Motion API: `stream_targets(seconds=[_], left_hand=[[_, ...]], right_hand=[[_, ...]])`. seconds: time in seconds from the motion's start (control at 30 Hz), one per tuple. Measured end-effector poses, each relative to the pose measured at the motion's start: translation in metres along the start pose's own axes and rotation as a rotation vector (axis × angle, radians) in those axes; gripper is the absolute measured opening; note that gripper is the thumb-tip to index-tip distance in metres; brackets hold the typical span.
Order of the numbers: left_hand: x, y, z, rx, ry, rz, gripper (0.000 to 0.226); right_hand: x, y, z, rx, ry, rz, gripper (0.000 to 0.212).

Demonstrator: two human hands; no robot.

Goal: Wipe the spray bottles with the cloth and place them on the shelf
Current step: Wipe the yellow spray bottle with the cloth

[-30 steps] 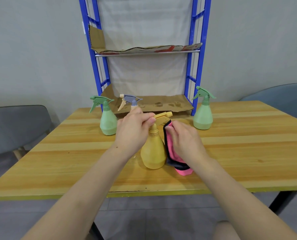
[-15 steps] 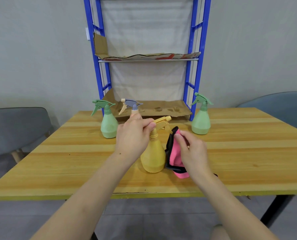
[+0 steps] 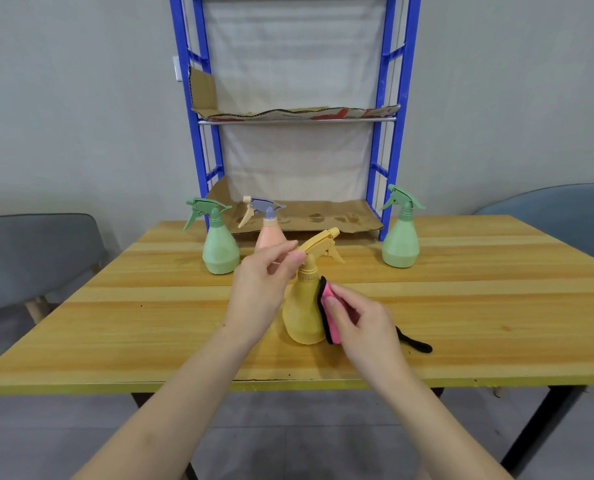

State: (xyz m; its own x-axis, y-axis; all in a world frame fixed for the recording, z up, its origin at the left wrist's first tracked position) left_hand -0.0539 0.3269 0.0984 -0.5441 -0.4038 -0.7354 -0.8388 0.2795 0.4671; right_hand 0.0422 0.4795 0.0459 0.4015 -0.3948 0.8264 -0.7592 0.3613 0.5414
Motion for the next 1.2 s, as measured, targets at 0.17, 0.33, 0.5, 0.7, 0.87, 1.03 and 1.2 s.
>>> stream_targets(seconds=[0.17,0.33,0.5,0.7,0.87,1.03,1.2], left_hand=[[0.017,-0.016,0.01,0.047,0.015,-0.029,0.02],[0.014,-0.013,0.013,0.019,0.083,-0.049,0.02],[0.017,-0.01,0.012,0.007,0.134,-0.055,0.016],[0.015,-0.006,0.011,0.022,0.176,-0.052,0.022],[0.017,-0.005,0.012,0.038,0.168,-0.07,0.019],[0.014,0.004,0.018,0.041,0.24,-0.098,0.03],[0.02,0.006,0.017,0.052,0.147,-0.127,0.027]], right_hand=[[-0.006,-0.002,0.002,-0.046,0.058,0.054,0.024],[-0.001,0.005,0.011,-0.118,0.169,0.095,0.045],[-0.01,0.01,0.017,-0.12,0.229,0.136,0.02],[-0.021,-0.001,0.008,-0.098,-0.022,0.132,0.035],[-0.017,-0.005,0.008,-0.059,-0.058,0.092,0.042],[-0.017,0.01,0.014,-0.01,-0.008,0.127,0.045],[-0.019,0.019,0.016,0.046,-0.008,0.14,0.049]])
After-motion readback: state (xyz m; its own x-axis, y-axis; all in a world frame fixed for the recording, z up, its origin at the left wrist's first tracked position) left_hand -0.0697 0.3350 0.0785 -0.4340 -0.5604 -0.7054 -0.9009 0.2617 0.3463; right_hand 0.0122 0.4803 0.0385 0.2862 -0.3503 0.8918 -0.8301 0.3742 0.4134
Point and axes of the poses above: each hand's wrist, its own y-axis towards the middle knuckle, its own z-axis out of the palm, x = y × z, the point moved 5 cm from there along y, towards the middle knuckle, and after that the axes turned 14 degrees about y, right-handed, at the moved point
